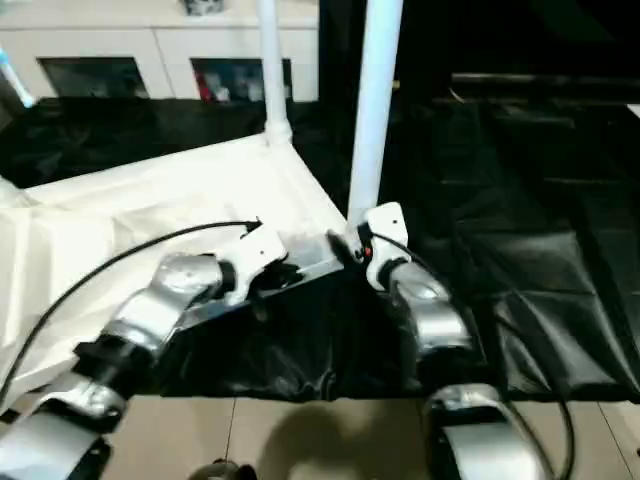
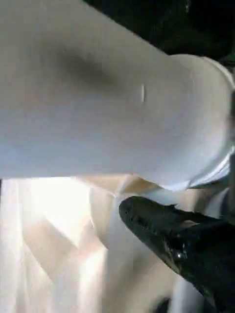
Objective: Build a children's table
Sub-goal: Rotate leg to tighten
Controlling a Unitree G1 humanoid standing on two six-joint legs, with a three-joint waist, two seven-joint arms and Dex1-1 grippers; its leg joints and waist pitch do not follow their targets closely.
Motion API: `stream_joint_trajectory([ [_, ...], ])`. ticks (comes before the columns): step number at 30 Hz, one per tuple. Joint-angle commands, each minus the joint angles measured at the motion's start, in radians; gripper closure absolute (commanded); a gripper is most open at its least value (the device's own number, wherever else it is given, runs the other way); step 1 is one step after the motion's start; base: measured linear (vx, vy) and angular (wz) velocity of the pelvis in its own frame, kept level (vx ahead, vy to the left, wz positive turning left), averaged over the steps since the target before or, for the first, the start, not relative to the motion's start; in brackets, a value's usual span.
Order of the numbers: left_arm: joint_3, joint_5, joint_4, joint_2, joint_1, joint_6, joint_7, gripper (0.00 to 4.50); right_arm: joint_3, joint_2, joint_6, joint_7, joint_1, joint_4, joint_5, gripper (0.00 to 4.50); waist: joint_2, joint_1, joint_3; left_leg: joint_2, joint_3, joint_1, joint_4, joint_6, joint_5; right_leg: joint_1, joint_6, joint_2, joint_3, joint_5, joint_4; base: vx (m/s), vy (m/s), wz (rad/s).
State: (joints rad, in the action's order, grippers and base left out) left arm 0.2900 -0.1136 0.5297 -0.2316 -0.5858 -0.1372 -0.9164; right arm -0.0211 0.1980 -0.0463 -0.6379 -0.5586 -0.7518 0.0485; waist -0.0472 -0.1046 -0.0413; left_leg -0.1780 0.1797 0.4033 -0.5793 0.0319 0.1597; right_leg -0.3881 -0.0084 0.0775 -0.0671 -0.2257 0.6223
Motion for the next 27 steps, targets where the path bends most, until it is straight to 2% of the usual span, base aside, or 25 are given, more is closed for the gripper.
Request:
stream_joint_trajectory([
  [1,0.023,0.027,-0.042,-0.007,0.011,0.027,-0.079,4.50,-0.067,0.004,0.001,-0.150,0.012,0.027,0.019,0.67,0.013,-0.006,0.070,-0.054,-0.018,-0.021,0.044,-0.128,0.099,0.049,-0.258,0.077,0.040,0.178,-0.051,0.000,0.000,0.00],
  [2,0.023,0.027,-0.042,-0.007,0.011,0.027,-0.079,4.50,-0.067,0.004,0.001,-0.150,0.012,0.027,0.019,0.67,0.011,-0.007,0.070,-0.056,-0.019,-0.022,0.045,-0.128,0.108,0.049,-0.258,0.078,0.039,0.153,-0.053,0.000,0.000,0.00],
  [3,0.024,0.039,-0.052,-0.026,0.016,0.027,-0.114,4.50,-0.083,0.028,0.011,-0.233,0.021,0.050,0.033,0.67,0.016,-0.006,0.066,-0.059,-0.016,-0.024,0.048,-0.123,0.126,0.044,-0.259,0.077,0.041,0.106,-0.059,0.000,0.000,0.00],
  [5,0.028,0.056,-0.065,-0.062,0.024,0.036,-0.174,4.50,-0.112,0.070,0.027,-0.380,0.037,0.095,0.061,0.67,0.015,-0.014,0.065,-0.061,-0.017,-0.025,0.047,-0.122,0.146,0.047,-0.254,0.077,0.040,0.060,-0.059,0.000,0.000,0.00],
  [6,0.031,0.062,-0.070,-0.075,0.026,0.034,-0.197,4.50,-0.123,0.085,0.031,-0.424,0.039,0.107,0.067,0.67,0.023,-0.011,0.062,-0.063,-0.016,-0.024,0.052,-0.118,0.157,0.044,-0.250,0.076,0.042,0.031,-0.062,0.000,0.000,0.00],
  [10,0.044,0.067,-0.064,-0.124,0.022,0.051,-0.273,4.50,-0.155,0.133,0.059,-0.584,0.032,0.134,0.090,0.67,0.022,-0.011,0.057,-0.065,-0.017,-0.028,0.056,-0.088,0.198,0.039,-0.251,0.079,0.045,-0.071,-0.068,0.000,0.000,0.00],
  [14,0.051,0.055,-0.039,-0.155,0.005,0.074,-0.316,4.50,-0.201,0.159,0.054,-0.676,0.018,0.130,0.062,1.03,0.026,-0.011,0.057,-0.065,-0.017,-0.029,0.058,-0.075,0.198,0.039,-0.252,0.080,0.046,-0.075,-0.066,0.000,0.000,0.00],
  [19,0.048,0.060,-0.005,-0.162,-0.017,0.082,-0.337,4.50,-0.227,0.165,0.046,-0.708,0.020,0.135,0.053,1.40,0.027,-0.017,0.061,-0.062,-0.016,-0.027,0.051,-0.091,0.151,0.040,-0.260,0.081,0.045,-0.023,-0.059,0.000,0.000,0.00],
  [23,0.042,0.072,0.011,-0.157,-0.027,0.080,-0.345,4.50,-0.215,0.151,0.056,-0.699,0.031,0.149,0.067,1.69,0.025,-0.019,0.061,-0.062,-0.017,-0.028,0.051,-0.089,0.153,0.040,-0.262,0.081,0.045,-0.028,-0.060,0.000,0.000,0.00],
  [27,0.024,0.067,0.021,-0.120,-0.031,0.050,-0.274,4.50,-0.166,0.113,0.084,-0.572,0.053,0.146,0.076,1.76,0.025,-0.020,0.061,-0.063,-0.017,-0.029,0.052,-0.083,0.166,0.038,-0.262,0.082,0.046,-0.039,-0.062,0.000,0.000,0.00],
])
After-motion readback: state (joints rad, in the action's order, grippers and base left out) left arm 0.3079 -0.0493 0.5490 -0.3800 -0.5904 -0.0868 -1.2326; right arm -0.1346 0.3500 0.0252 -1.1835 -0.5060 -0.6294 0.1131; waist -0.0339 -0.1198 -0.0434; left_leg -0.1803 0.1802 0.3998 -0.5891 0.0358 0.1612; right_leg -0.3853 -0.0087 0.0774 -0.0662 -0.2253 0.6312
